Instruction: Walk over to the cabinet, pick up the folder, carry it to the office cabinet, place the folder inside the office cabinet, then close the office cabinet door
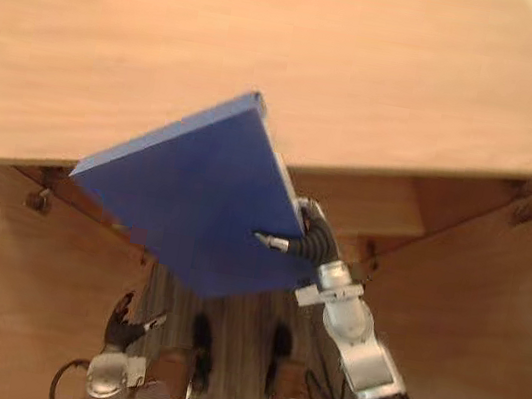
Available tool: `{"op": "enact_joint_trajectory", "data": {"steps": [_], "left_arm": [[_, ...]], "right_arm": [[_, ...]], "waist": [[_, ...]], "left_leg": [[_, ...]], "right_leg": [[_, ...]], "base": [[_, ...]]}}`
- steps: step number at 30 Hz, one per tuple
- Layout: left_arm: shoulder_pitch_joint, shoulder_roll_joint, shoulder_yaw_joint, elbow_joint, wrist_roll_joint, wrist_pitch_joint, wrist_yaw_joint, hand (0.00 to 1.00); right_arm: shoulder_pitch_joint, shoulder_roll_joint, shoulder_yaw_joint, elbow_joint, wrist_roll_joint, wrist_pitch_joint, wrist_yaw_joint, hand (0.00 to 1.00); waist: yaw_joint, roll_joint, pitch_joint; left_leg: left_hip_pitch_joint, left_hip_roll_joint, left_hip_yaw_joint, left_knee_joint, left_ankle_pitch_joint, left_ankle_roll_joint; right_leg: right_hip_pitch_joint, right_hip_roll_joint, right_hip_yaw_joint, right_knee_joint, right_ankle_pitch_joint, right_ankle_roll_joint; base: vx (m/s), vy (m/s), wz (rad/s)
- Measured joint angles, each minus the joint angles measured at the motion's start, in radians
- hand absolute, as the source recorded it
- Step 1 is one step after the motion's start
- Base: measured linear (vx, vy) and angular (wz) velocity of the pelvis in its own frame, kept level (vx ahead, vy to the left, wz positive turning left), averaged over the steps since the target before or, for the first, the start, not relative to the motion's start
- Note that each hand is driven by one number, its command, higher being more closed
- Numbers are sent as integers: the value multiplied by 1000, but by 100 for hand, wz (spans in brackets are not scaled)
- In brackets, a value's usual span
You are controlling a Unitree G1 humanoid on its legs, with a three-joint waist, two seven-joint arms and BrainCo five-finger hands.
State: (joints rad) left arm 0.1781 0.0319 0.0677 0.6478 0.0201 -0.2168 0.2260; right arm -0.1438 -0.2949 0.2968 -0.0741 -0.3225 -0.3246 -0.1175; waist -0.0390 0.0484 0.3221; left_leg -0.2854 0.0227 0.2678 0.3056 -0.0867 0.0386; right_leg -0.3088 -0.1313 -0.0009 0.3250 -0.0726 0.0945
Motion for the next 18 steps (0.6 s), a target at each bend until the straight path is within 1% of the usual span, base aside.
{"op": "enact_joint_trajectory", "data": {"steps": [1,2,3,4,5,6,7,9,10,12,13,14,16,17,18], "left_arm": [[-12,3,1,0,-18,-3,1,0],[-20,6,2,0,-19,-3,1,0],[-33,9,2,0,-23,-4,1,0],[-43,7,0,-1,-41,-4,1,0],[-49,6,-2,-1,-46,-4,1,0],[-57,5,-5,-6,-57,-5,1,0],[-57,4,-5,-13,-59,-7,1,0],[-62,2,0,-62,-59,-11,4,0],[-58,0,0,-92,-59,-10,5,0],[-8,-9,0,-268,-60,-20,2,0],[20,-13,3,-348,-66,-29,-10,0],[66,-17,7,-469,-80,-43,-25,0],[110,-20,27,-574,-97,-62,-46,0],[116,-21,38,-608,-100,-65,-55,0],[116,-21,43,-636,-107,-65,-62,0]], "right_arm": [[-27,-29,14,14,-13,-4,-2,100],[-36,-40,15,14,-29,-4,-3,100],[-48,-55,18,14,-46,-6,-5,100],[-51,-68,19,13,-71,-7,-19,100],[-54,-74,19,13,-80,-7,-25,100],[-61,-81,16,18,-96,6,-39,100],[-61,-81,11,19,-103,20,-47,100],[-63,-83,-8,28,-119,52,-84,100],[-64,-85,-14,28,-121,58,-93,100],[-67,-88,-46,9,-145,67,-114,100],[-67,-88,-66,-1,-147,67,-115,100],[-60,-89,-105,-39,-147,70,-115,100],[-43,-86,-158,-104,-135,70,-115,100],[-42,-75,-184,-128,-109,70,-115,100],[-41,-66,-212,-146,-71,70,-114,100]], "waist": [[5,11,19],[5,15,32],[9,16,53],[14,16,60],[15,16,68],[16,15,79],[18,15,80],[28,15,82],[30,16,86],[39,20,106],[46,22,111],[58,25,126],[72,27,127],[77,31,132],[85,36,138]], "left_leg": [[-62,13,4,65,-33,-4],[-86,20,4,96,-45,-4],[-139,31,3,154,-65,-1],[-195,42,1,205,-83,-2],[-218,47,-1,226,-89,-1],[-264,58,-3,272,-103,-2],[-289,62,-4,291,-110,1],[-387,77,-11,378,-138,-1],[-409,81,-14,400,-145,-2],[-476,94,-21,477,-173,-2],[-505,100,-23,507,-187,-3],[-545,106,-26,550,-203,-1],[-607,108,-33,598,-223,-2],[-634,107,-43,623,-223,4],[-655,106,-51,645,-229,5]], "right_leg": [[-63,3,7,55,-22,-1],[-88,4,9,85,-34,-3],[-142,7,13,143,-58,-9],[-198,8,13,190,-75,-15],[-220,9,13,213,-82,-17],[-266,8,12,257,-96,-19],[-292,8,12,279,-104,-20],[-392,4,9,370,-138,-26],[-414,2,7,394,-147,-27],[-477,-4,-2,471,-180,-31],[-505,-5,-4,500,-193,-32],[-546,-11,-6,548,-214,-35],[-606,-25,-11,606,-243,-34],[-627,-30,-16,636,-249,-24],[-642,-37,-22,663,-265,-25]], "base": [[-168,33,-11],[-147,18,-6],[-131,6,0],[-117,6,0],[-99,9,2],[-87,7,2],[-107,-1,5],[-82,-8,5],[-64,-6,9],[-66,-8,9],[-46,-10,7],[-27,-12,9],[-12,-36,21],[16,-60,32],[33,-71,36]]}}
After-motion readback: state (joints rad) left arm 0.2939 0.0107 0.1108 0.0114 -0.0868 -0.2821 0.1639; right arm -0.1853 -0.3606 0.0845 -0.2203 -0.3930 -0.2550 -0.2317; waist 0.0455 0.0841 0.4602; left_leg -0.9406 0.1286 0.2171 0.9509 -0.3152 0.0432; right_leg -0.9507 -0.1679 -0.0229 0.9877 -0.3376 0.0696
